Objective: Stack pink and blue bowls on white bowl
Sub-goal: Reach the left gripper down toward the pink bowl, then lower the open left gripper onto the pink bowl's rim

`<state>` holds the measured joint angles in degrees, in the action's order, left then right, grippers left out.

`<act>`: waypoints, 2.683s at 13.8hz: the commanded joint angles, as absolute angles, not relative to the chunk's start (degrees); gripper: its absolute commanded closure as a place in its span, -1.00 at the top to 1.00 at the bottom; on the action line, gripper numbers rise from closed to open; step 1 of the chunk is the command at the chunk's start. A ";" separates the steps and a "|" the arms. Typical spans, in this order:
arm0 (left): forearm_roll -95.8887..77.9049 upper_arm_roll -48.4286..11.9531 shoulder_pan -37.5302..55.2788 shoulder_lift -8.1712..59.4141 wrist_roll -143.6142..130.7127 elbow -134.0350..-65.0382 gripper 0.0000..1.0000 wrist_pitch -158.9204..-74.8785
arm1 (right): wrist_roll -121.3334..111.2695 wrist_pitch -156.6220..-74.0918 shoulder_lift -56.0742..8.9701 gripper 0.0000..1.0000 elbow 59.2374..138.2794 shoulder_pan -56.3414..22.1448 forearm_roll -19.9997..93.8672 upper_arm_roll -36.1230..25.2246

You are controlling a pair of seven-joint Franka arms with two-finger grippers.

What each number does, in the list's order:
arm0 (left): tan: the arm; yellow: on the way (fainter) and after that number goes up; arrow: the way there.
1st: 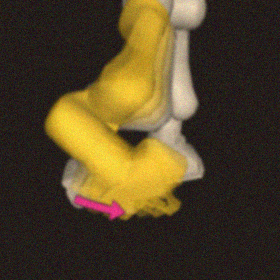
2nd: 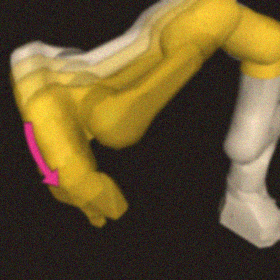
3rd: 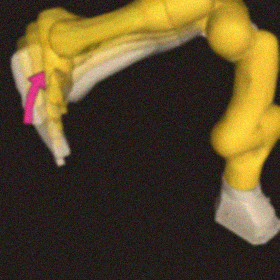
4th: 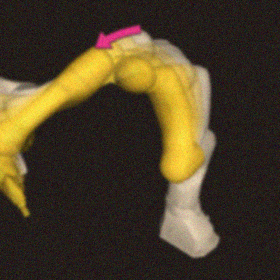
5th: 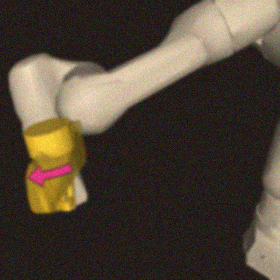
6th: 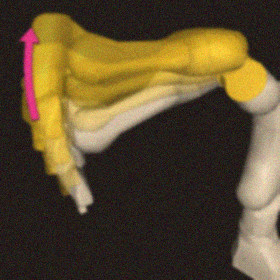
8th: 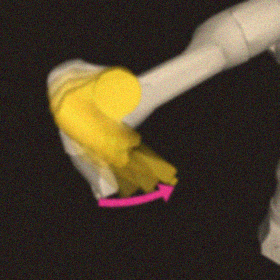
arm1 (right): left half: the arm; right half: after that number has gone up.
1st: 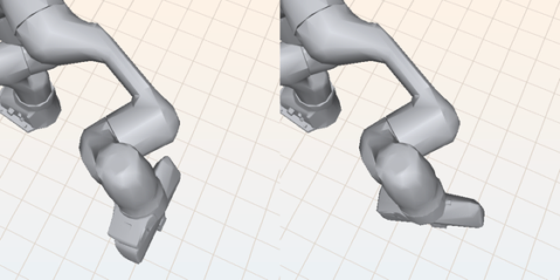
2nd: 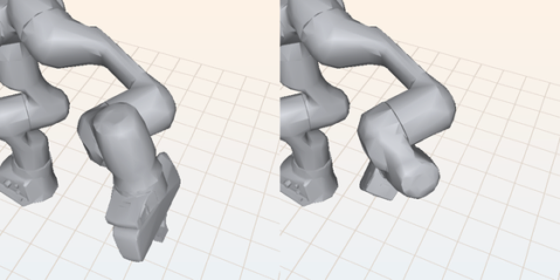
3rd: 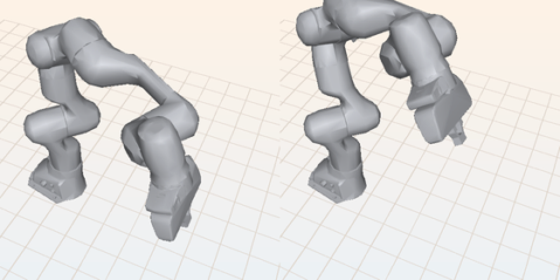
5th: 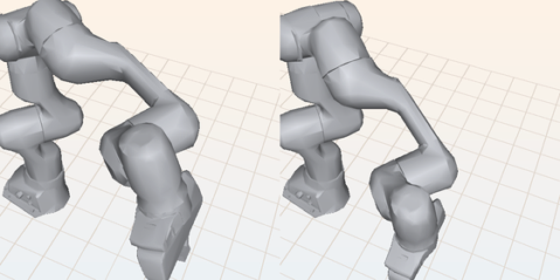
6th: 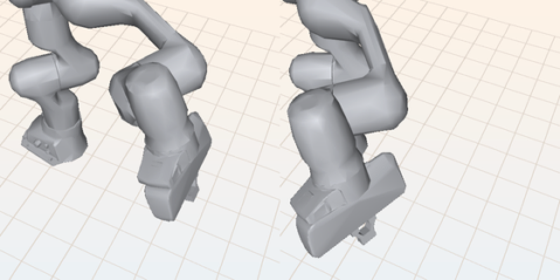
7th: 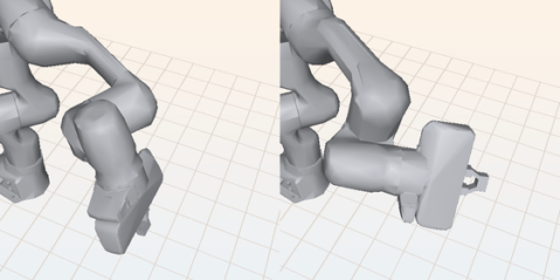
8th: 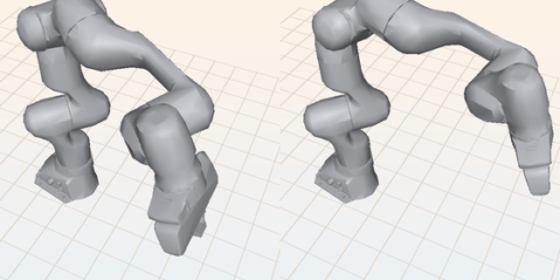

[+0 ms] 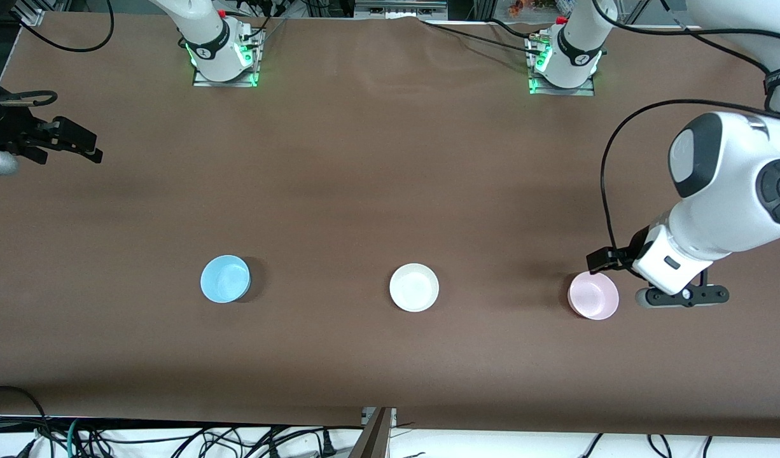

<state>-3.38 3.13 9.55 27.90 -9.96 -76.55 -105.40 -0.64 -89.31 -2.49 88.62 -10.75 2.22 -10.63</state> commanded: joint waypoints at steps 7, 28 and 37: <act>-3.96 3.34 9.84 31.90 -9.84 -85.51 1.00 -121.72 | -0.79 -89.30 -1.32 1.00 89.74 -10.63 1.93 -10.46; -3.96 3.34 9.14 39.64 -9.84 -89.91 1.00 -134.72 | -0.09 -89.21 -1.32 1.00 89.65 -10.81 1.93 -10.11; -3.87 3.25 11.43 42.89 -4.68 -90.53 1.00 -140.01 | -0.09 -89.21 -1.32 1.00 89.65 -10.81 1.93 -10.19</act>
<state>-3.38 2.85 11.47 43.11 -8.31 -90.33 -139.46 -0.63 -89.27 -2.49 88.62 -10.80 2.22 -10.43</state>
